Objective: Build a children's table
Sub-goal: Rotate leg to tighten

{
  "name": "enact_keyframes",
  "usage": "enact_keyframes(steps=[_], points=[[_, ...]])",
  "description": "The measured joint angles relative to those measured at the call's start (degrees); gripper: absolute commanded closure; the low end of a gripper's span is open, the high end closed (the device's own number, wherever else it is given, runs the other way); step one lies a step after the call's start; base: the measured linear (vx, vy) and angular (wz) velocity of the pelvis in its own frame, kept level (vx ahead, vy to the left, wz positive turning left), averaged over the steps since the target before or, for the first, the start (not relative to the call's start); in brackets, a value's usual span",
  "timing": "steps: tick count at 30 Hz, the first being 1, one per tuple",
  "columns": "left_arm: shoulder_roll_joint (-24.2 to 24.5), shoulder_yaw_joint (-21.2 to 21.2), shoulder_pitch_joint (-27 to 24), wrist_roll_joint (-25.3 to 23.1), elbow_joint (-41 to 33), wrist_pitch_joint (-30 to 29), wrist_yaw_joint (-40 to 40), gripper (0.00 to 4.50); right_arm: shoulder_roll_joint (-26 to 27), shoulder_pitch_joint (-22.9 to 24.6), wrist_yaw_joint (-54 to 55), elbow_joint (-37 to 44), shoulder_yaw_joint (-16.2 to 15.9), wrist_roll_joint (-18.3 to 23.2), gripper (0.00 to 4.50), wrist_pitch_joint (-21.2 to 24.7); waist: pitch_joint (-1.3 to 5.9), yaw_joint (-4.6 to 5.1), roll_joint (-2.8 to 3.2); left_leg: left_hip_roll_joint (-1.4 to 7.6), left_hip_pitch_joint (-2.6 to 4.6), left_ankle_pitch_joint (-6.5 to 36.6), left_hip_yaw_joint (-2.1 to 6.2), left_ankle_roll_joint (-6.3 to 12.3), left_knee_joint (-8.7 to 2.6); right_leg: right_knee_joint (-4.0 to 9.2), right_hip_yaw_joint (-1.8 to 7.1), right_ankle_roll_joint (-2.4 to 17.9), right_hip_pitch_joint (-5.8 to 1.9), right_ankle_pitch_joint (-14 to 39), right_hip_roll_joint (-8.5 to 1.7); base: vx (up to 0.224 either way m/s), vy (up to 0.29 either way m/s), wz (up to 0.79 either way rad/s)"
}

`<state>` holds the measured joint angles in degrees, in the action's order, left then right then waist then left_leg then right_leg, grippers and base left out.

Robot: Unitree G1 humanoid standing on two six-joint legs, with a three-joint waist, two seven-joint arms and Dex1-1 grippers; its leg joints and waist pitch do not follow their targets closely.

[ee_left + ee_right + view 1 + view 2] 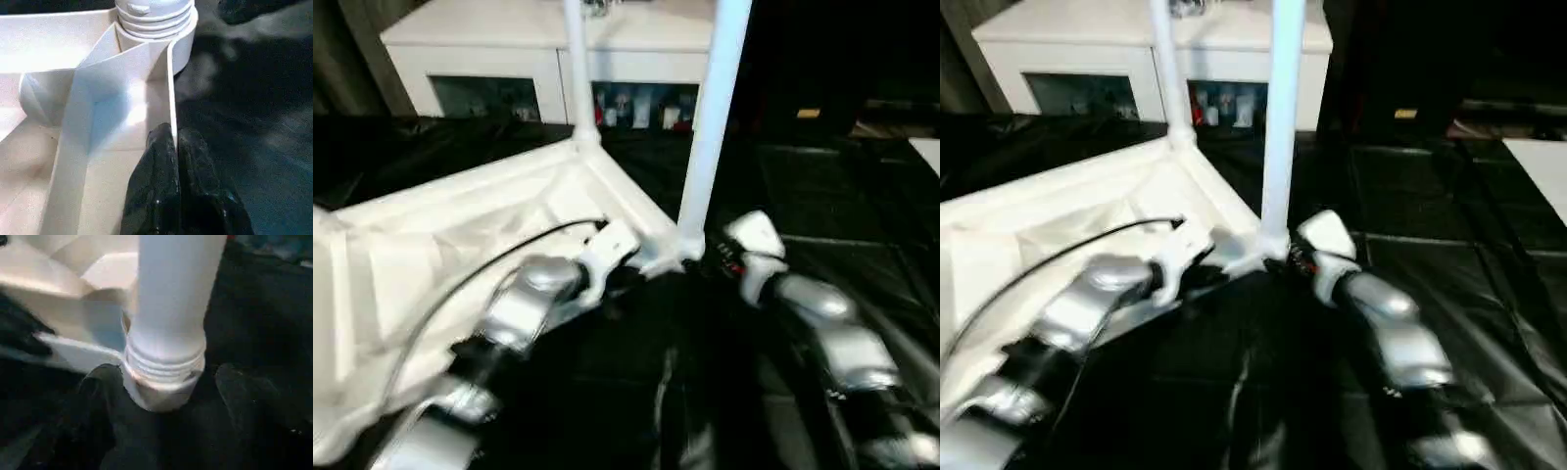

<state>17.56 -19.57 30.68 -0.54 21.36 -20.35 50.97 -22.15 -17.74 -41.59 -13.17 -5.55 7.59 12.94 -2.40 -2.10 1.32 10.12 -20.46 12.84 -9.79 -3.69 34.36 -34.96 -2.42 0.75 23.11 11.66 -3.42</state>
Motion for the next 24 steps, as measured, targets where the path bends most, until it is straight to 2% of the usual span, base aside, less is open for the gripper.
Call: enact_keyframes(steps=[5, 14, 18, 24], points=[[4.8, -2.3, -2.0, 2.1, -4.1, 0.0, 9.6, 4.50, -3.2, 2.2, -8.8, 1.9, -1.0, 3.4, 1.06, -0.1, -0.01, -0.55, 0.01, 0.06, 0.33, -0.1, -0.07, -0.06, 0.08, -0.06, 0.00, 0.0, -0.13, 0.0, -0.03, 0.000, 0.000, 0.00], [5.7, -3.2, -2.5, 2.9, -5.4, 0.0, 12.7, 4.50, -4.7, 2.6, -12.8, 1.9, -3.8, 3.0, 1.06, -2.2, -0.02, -0.94, 0.01, 0.04, 0.31, -0.2, -0.21, 0.04, 0.13, -0.04, 0.05, 0.1, -0.24, -0.1, -0.12, 0.000, 0.000, 0.00], [6.0, -3.2, -2.5, 3.0, -5.6, 0.0, 13.0, 4.50, -4.6, 2.5, -12.9, 1.6, -3.7, 3.2, 1.49, -2.2, -0.02, -0.94, 0.01, 0.09, 0.28, -0.2, -0.20, 0.04, 0.12, -0.05, 0.01, 0.1, -0.21, -0.1, -0.09, 0.000, 0.000, 0.00], [6.1, -3.2, -2.5, 3.0, -5.6, 0.0, 13.3, 4.50, -4.6, 2.5, -13.3, 1.3, -3.6, 3.4, 1.77, -2.3, -0.02, -0.94, 0.01, 0.09, 0.29, -0.2, -0.20, 0.05, 0.13, -0.05, 0.02, 0.1, -0.22, -0.1, -0.09, 0.000, 0.000, 0.00]])
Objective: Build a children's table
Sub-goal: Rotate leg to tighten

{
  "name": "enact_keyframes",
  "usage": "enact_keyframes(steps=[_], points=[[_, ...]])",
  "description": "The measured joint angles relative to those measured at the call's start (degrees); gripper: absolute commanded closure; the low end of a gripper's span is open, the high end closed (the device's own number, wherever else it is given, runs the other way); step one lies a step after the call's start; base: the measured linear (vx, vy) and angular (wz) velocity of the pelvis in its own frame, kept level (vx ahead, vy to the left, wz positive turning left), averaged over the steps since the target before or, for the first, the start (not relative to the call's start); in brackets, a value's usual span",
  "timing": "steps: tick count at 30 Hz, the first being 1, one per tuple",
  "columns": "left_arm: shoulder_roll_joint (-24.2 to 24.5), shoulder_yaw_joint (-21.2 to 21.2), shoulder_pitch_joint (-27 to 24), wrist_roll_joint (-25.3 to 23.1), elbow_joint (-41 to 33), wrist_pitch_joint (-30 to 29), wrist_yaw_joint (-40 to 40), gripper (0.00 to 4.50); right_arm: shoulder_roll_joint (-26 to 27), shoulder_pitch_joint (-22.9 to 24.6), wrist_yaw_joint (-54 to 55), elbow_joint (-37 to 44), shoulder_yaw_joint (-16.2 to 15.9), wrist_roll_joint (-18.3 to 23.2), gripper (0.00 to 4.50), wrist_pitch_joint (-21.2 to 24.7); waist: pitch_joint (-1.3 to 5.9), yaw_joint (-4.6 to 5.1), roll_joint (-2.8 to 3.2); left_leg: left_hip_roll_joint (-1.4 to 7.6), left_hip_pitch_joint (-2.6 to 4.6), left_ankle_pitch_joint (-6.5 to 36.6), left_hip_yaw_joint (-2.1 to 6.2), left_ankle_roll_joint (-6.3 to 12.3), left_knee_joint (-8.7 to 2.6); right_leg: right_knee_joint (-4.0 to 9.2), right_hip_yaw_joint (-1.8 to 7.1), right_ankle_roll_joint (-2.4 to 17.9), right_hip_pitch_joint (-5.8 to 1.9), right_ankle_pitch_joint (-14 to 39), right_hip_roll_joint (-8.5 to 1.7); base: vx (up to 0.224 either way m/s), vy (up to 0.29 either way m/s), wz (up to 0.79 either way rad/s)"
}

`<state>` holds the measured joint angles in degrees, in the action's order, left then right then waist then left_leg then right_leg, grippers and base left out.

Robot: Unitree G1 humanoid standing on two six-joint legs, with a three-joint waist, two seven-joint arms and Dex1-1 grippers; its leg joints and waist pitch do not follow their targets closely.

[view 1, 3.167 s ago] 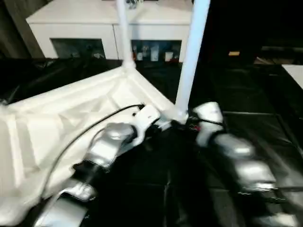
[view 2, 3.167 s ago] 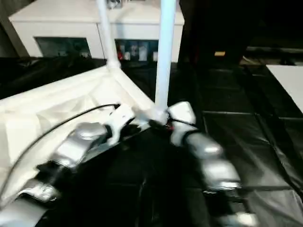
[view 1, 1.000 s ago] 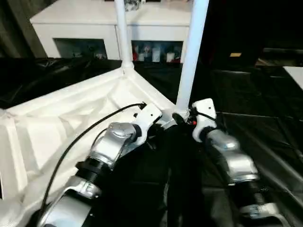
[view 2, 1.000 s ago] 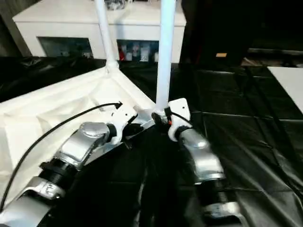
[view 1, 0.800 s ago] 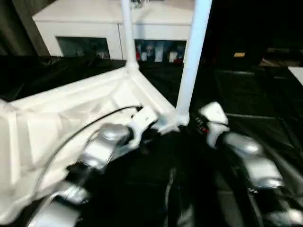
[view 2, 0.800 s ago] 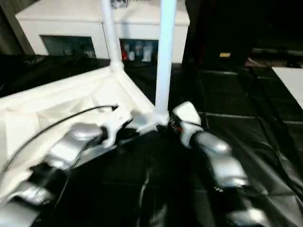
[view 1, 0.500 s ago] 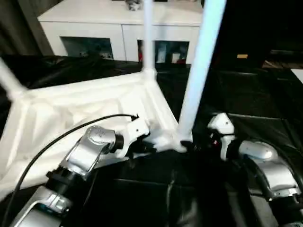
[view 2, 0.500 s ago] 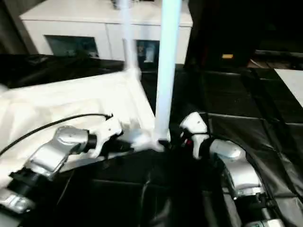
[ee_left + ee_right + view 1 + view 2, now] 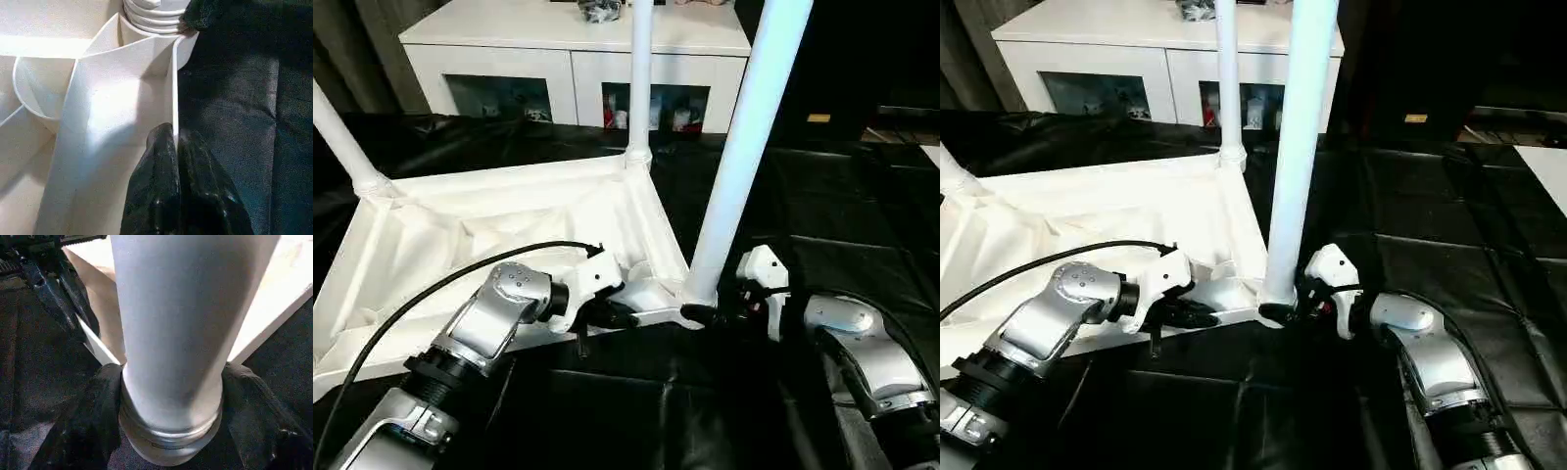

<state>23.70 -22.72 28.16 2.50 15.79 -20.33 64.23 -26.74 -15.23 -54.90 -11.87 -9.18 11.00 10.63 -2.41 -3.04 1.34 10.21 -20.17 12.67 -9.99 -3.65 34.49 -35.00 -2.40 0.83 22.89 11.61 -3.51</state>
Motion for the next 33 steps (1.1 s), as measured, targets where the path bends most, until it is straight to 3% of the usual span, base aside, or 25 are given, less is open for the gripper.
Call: enact_keyframes(steps=[8, 12, 14, 18, 22, 24, 28, 31, 33], points=[[-0.9, 0.3, 0.0, -0.1, 0.5, -0.7, -1.6, 4.50, 2.5, -0.1, 3.0, -1.8, 0.6, 0.0, 1.81, 0.0, 0.03, 0.18, -0.06, 0.00, 0.04, 0.0, 0.00, -0.05, 0.00, -0.04, 0.00, 0.0, -0.23, 0.0, 0.00, 0.000, 0.000, 0.00], [-7.4, 2.6, 2.5, -2.8, 6.1, -2.8, -11.9, 4.50, 13.3, -2.7, 23.0, -6.8, 4.2, -3.4, 1.82, 1.5, 0.12, 1.37, -0.16, -0.05, 0.33, 0.0, 0.05, -0.41, 0.02, 0.03, 0.05, 0.0, -0.52, -0.1, 0.01, 0.000, 0.000, 0.00], [-12.3, 3.4, 4.4, -3.6, 9.5, -4.1, -18.4, 4.50, 18.4, -4.7, 34.3, -8.9, 6.5, -5.0, 1.82, 3.3, 0.13, 1.52, -0.19, -0.11, 0.45, 0.0, 0.05, -0.42, 0.04, 0.09, 0.12, -0.1, -0.64, 0.0, -0.02, 0.000, 0.000, 0.00], [-18.2, 3.8, 6.9, -4.3, 14.4, -4.5, -26.6, 4.50, 23.3, -7.8, 46.2, -12.1, 8.6, -6.7, 1.83, 4.9, 0.20, 1.39, -0.02, -0.20, 0.80, 0.0, 0.05, -0.42, 0.00, 0.22, 0.19, -0.2, -0.92, 0.1, -0.06, 0.000, 0.000, 0.00], [-20.7, 4.4, 8.6, -4.7, 18.6, -2.0, -30.6, 4.50, 24.6, -10.7, 50.9, -15.8, 9.0, -8.5, 1.83, 3.9, 0.26, 1.12, 0.19, -0.21, 0.82, 0.0, 0.06, -0.41, -0.09, 0.22, 0.20, -0.3, -0.95, 0.1, -0.08, 0.000, 0.000, 0.00], [-20.8, 4.4, 9.0, -5.2, 19.4, -1.0, -30.7, 4.50, 24.9, -10.8, 51.0, -16.3, 9.7, -8.5, 1.27, 2.9, 0.24, 1.04, 0.24, -0.21, 0.61, 0.0, 0.05, -0.41, -0.16, 0.22, 0.18, -0.3, -0.92, 0.1, -0.10, 0.000, 0.000, 0.00], [-19.1, 4.7, 9.1, -6.2, 19.2, 0.4, -31.2, 4.50, 25.0, -8.2, 46.6, -13.1, 9.4, -6.9, 0.91, 1.2, 0.18, 1.37, 0.26, -0.13, 0.24, 0.0, 0.06, -0.40, -0.21, 0.19, 0.15, -0.2, -0.74, -0.1, -0.06, 0.000, 0.000, 0.00], [-17.2, 4.8, 8.5, -6.1, 17.5, 0.8, -30.0, 4.50, 21.8, -6.9, 41.9, -10.5, 7.6, -6.3, 0.70, 1.4, 0.15, 1.47, 0.26, -0.11, -0.09, 0.0, 0.15, -0.34, -0.20, 0.16, 0.09, -0.3, -0.34, -0.2, -0.02, 0.000, 0.000, 0.00], [-15.1, 4.3, 7.2, -5.7, 14.5, 0.9, -26.8, 4.50, 16.3, -6.6, 36.7, -7.9, 5.9, -6.5, 0.63, 1.8, 0.15, 1.10, 0.27, -0.09, -0.42, -0.2, 0.14, -0.01, -0.20, 0.12, 0.08, -0.4, 0.01, -0.2, -0.01, 0.000, 0.000, 0.00]])
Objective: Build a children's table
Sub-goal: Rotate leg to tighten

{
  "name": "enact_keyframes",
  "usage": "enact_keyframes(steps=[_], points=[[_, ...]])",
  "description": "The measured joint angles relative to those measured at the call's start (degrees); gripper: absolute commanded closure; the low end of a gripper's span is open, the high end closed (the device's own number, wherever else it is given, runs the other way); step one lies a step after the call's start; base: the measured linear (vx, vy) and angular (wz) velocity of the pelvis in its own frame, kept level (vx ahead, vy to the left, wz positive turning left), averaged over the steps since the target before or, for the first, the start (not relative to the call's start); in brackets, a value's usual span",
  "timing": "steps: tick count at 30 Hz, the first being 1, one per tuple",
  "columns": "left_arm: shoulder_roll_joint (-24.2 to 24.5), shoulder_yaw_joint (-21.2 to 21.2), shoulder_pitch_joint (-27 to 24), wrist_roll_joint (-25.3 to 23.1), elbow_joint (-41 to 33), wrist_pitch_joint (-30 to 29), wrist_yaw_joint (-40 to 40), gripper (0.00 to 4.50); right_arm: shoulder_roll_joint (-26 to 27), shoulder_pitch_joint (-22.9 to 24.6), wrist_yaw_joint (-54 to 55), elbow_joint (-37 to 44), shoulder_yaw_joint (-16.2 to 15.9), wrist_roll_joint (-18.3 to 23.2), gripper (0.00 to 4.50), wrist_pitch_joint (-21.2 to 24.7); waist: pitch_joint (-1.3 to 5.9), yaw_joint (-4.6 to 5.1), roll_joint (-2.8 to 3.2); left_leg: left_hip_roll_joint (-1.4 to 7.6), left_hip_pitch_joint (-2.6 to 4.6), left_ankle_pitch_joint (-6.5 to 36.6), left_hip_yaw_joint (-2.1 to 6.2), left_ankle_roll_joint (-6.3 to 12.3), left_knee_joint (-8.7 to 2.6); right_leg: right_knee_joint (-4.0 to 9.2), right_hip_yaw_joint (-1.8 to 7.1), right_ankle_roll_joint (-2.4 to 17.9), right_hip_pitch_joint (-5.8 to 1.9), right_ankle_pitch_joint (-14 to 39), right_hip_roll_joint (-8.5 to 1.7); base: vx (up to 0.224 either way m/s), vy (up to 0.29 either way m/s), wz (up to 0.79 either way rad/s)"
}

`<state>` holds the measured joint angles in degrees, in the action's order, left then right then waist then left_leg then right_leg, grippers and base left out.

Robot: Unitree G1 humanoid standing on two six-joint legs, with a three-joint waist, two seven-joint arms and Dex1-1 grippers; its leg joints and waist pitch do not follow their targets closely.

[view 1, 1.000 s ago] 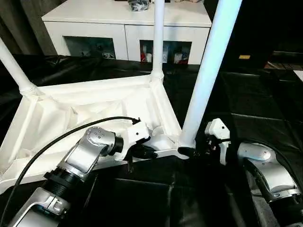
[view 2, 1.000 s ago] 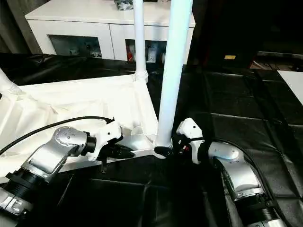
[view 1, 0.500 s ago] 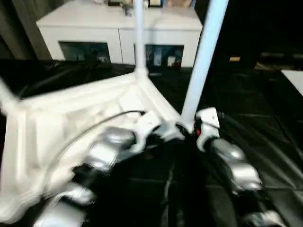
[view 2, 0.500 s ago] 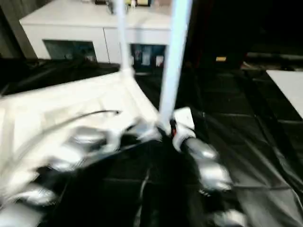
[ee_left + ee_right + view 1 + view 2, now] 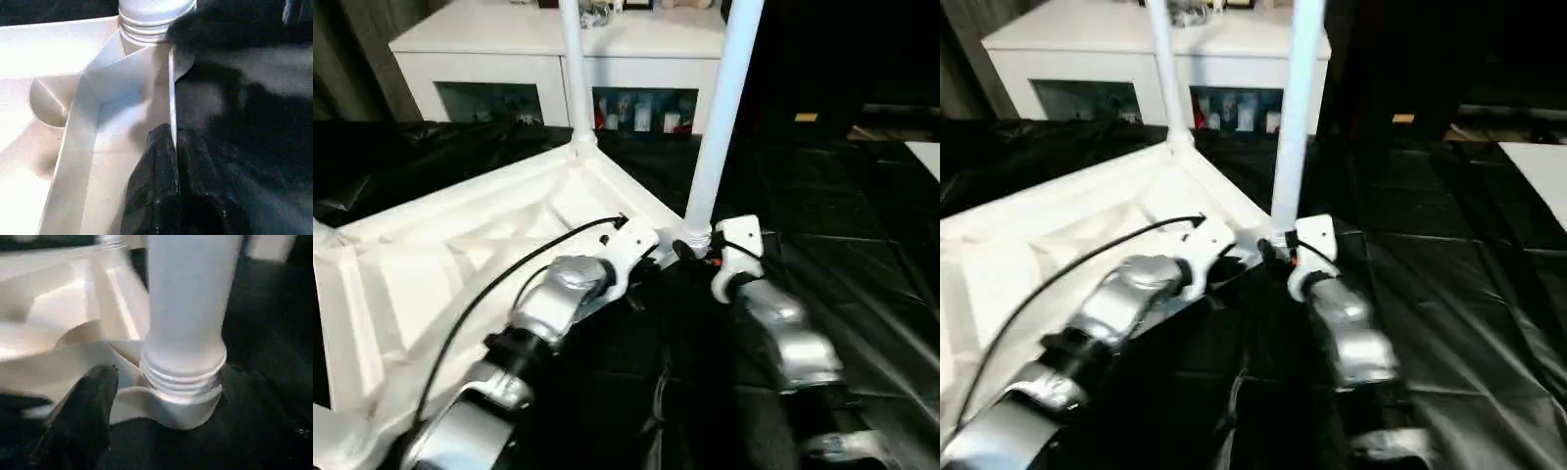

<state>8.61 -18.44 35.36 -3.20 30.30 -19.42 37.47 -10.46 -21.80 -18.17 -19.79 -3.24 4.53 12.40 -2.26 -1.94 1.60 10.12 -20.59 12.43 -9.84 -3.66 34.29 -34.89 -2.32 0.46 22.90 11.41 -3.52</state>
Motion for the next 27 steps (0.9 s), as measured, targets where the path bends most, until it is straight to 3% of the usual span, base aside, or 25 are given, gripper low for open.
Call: enact_keyframes(steps=[4, 10, 18, 27], points=[[6.1, -0.6, -3.2, 1.8, -5.2, 1.4, 9.5, 4.50, -9.4, 3.4, -14.1, 4.9, -0.7, 1.8, 0.63, 0.2, 0.00, -0.24, 0.00, 0.09, -0.15, 0.0, 0.00, 0.18, -0.01, -0.01, -0.11, 0.1, 0.09, 0.3, 0.04, 0.000, 0.000, 0.00], [12.5, -3.1, -6.7, 5.1, -10.4, 4.6, 23.6, 4.50, -15.9, 7.8, -29.8, 8.4, -4.1, 5.7, 0.63, -0.5, -0.02, -0.46, 0.00, 0.10, -0.35, 0.0, -0.01, 0.24, 0.10, -0.02, -0.14, 0.1, 0.22, 0.3, 0.00, 0.000, 0.000, 0.00], [12.7, -5.0, -7.0, 5.7, -11.8, 4.4, 27.3, 4.50, -16.2, 8.2, -35.9, 9.9, -6.0, 7.1, 0.63, -0.1, -0.04, -1.33, -0.04, 0.09, -0.21, -0.1, -0.28, 0.41, 0.31, -0.10, -0.08, 0.2, 0.09, 0.2, -0.23, 0.000, 0.000, 0.00], [13.0, -5.0, -7.0, 5.7, -11.8, 4.4, 27.8, 4.50, -16.5, 7.4, -36.7, 8.7, -6.0, 7.2, 1.27, -0.1, -0.05, -1.34, -0.05, 0.09, -0.27, -0.2, -0.27, 0.43, 0.30, -0.13, -0.12, 0.2, 0.08, 0.2, -0.22, 0.000, 0.000, 0.00]])
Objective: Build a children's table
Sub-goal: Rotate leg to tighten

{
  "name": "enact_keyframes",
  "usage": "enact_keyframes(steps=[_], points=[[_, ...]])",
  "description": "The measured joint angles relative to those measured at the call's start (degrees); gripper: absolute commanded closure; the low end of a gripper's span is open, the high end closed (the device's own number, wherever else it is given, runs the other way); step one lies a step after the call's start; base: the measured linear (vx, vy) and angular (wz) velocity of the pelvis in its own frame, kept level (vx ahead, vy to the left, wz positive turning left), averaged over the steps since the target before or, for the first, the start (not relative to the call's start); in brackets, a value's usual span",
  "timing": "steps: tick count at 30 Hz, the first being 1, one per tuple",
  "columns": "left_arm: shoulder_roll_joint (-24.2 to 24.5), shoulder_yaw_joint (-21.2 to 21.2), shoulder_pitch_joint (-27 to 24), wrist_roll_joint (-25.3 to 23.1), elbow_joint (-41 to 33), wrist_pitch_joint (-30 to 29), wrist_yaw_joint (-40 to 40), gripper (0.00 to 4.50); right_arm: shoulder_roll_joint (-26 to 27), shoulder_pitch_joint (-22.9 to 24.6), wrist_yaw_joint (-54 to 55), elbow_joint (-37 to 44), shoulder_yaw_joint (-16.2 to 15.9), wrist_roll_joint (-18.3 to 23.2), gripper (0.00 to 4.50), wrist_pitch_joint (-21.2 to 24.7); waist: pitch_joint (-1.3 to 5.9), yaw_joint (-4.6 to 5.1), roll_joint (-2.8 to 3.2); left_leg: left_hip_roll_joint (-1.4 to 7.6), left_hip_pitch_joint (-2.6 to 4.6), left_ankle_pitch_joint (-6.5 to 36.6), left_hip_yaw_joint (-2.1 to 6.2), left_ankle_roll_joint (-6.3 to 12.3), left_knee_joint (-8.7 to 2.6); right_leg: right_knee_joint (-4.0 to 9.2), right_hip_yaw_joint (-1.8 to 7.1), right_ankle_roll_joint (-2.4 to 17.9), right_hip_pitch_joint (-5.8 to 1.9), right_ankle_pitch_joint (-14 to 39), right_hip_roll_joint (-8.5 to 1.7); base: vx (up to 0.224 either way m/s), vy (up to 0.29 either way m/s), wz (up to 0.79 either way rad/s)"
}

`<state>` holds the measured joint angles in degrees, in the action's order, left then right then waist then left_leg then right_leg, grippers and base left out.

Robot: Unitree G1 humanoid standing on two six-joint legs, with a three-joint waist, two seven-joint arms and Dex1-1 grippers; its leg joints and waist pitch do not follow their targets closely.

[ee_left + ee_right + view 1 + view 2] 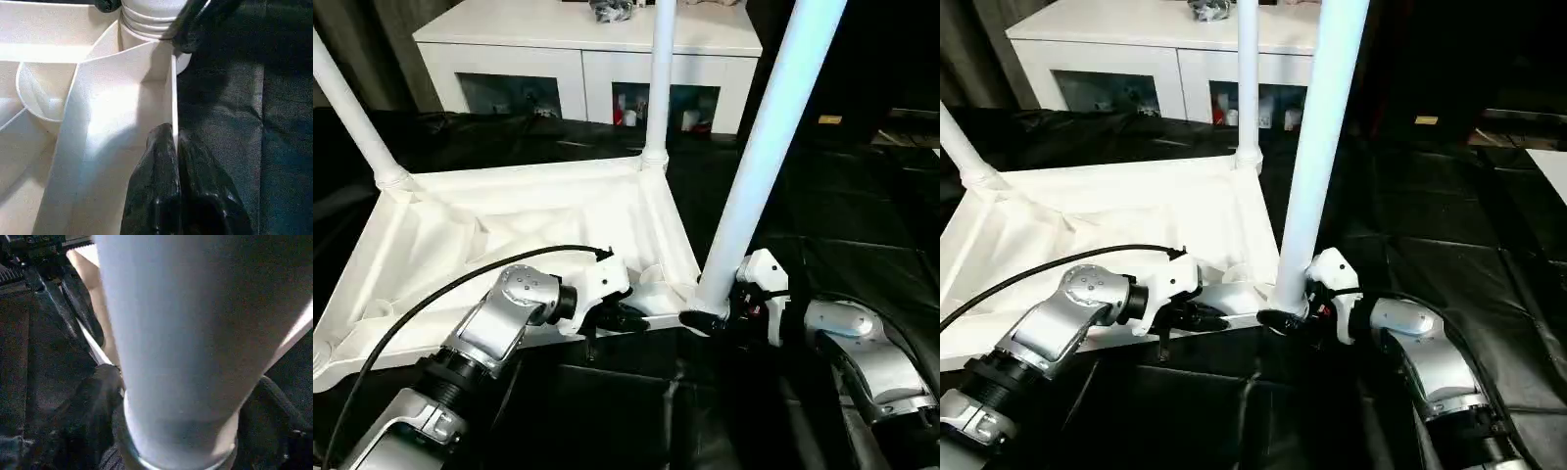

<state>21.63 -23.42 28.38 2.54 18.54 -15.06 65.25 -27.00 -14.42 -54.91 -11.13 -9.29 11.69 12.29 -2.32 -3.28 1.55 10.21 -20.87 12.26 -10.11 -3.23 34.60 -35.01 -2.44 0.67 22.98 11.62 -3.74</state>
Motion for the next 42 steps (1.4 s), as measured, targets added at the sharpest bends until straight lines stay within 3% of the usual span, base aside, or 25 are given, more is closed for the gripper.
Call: enact_keyframes(steps=[7, 11, 16, 20, 24, 27, 29, 32, 35, 37, 42], points=[[0.2, 0.0, 0.0, 0.0, 0.0, -0.1, 0.0, 4.50, 0.5, -0.1, 0.2, -0.6, 0.3, 0.0, 1.73, -0.1, 0.01, 0.03, -0.01, 0.00, -0.01, 0.0, 0.00, 0.01, 0.00, -0.01, 0.00, 0.0, -0.01, 0.0, 0.00, 0.000, 0.000, 0.00], [-0.8, 0.9, 0.0, -0.3, 0.9, -0.9, -2.4, 4.50, 4.3, -0.3, 6.2, -2.3, 1.2, -0.7, 1.76, 0.0, 0.05, 0.45, -0.08, 0.01, 0.09, 0.0, 0.00, -0.05, 0.01, -0.08, 0.01, 0.0, -0.20, -0.1, 0.01, 0.000, 0.000, 0.00], [-7.0, 3.1, 2.5, -2.3, 5.7, -4.5, -12.5, 4.50, 13.8, -3.3, 25.8, -6.2, 4.5, -4.5, 1.78, 2.5, 0.05, 1.60, -0.06, -0.10, 0.80, -0.1, 0.01, -0.42, -0.04, 0.00, 0.14, 0.1, -0.58, -0.1, 0.00, 0.000, 0.000, 0.00], [-15.3, 4.3, 6.2, -3.6, 12.1, -6.6, -23.8, 4.50, 21.8, -7.7, 44.6, -10.8, 8.2, -7.9, 1.78, 5.2, 0.10, 1.50, 0.09, -0.28, 0.86, -0.1, 0.03, -0.43, -0.08, 0.11, 0.22, -0.2, -0.72, 0.0, -0.14, 0.000, 0.000, 0.00], [-19.7, 4.7, 7.9, -4.2, 16.2, -5.4, -29.9, 4.50, 23.6, -11.2, 52.0, -15.2, 9.5, -9.8, 1.78, 4.7, 0.32, 1.35, 0.64, -0.48, 0.85, -0.1, -0.20, -0.39, -0.17, 0.10, 0.18, -0.2, -0.86, 0.0, -0.58, 0.000, 0.000, 0.00], [-20.3, 4.7, 8.1, -4.9, 17.1, -4.3, -30.6, 4.50, 23.7, -11.4, 51.8, -16.4, 10.1, -10.0, 1.08, 2.7, 0.39, 1.33, 0.77, -0.51, 0.81, -0.2, -0.20, -0.21, -0.22, 0.11, 0.18, -0.2, -0.95, 0.0, -0.63, 0.000, 0.000, 0.00], [-19.8, 4.9, 8.6, -5.7, 17.5, -3.8, -31.9, 4.50, 24.4, -10.6, 50.8, -15.6, 9.8, -10.1, 0.99, 1.1, 0.43, 1.54, 0.87, -0.48, 0.78, -0.2, -0.21, -0.19, -0.33, 0.07, 0.15, -0.3, -0.91, 0.0, -0.63, 0.000, 0.000, 0.00], [-18.2, 6.2, 9.0, -6.6, 17.6, -3.2, -34.2, 4.50, 24.6, -9.6, 47.6, -14.1, 7.4, -10.0, 0.65, 0.7, 0.12, 2.44, 0.40, -0.44, 0.52, -0.2, 0.02, -0.19, -0.38, 0.09, -0.13, -0.5, -0.73, -0.1, -0.60, 0.000, 0.000, 0.00], [-16.0, 6.1, 8.2, -6.7, 15.3, -2.9, -32.7, 4.50, 21.8, -9.5, 43.4, -12.5, 5.6, -9.9, 0.57, 0.6, 0.11, 2.78, 0.39, -0.42, 0.01, -0.3, 0.04, -0.06, -0.41, 0.10, -0.18, -0.5, -0.25, -0.1, -0.59, 0.000, 0.000, 0.00], [-14.0, 5.4, 6.9, -6.7, 12.6, -2.3, -29.8, 4.50, 18.2, -8.2, 38.6, -10.4, 4.4, -9.6, 0.57, 0.4, 0.11, 2.57, 0.39, -0.36, -0.29, -0.4, 0.04, 0.16, -0.41, 0.08, -0.24, -0.5, 0.06, -0.1, -0.58, 0.000, 0.000, 0.00], [-7.4, 3.4, 2.9, -5.0, 6.3, 0.2, -18.2, 4.50, 11.0, -4.3, 25.3, -6.5, 4.1, -7.2, 0.57, -1.8, 0.07, 1.37, 0.33, -0.23, -0.28, -0.3, 0.04, 0.23, -0.41, 0.05, -0.37, -0.5, 0.12, 0.0, -0.52, 0.000, 0.000, 0.00]])
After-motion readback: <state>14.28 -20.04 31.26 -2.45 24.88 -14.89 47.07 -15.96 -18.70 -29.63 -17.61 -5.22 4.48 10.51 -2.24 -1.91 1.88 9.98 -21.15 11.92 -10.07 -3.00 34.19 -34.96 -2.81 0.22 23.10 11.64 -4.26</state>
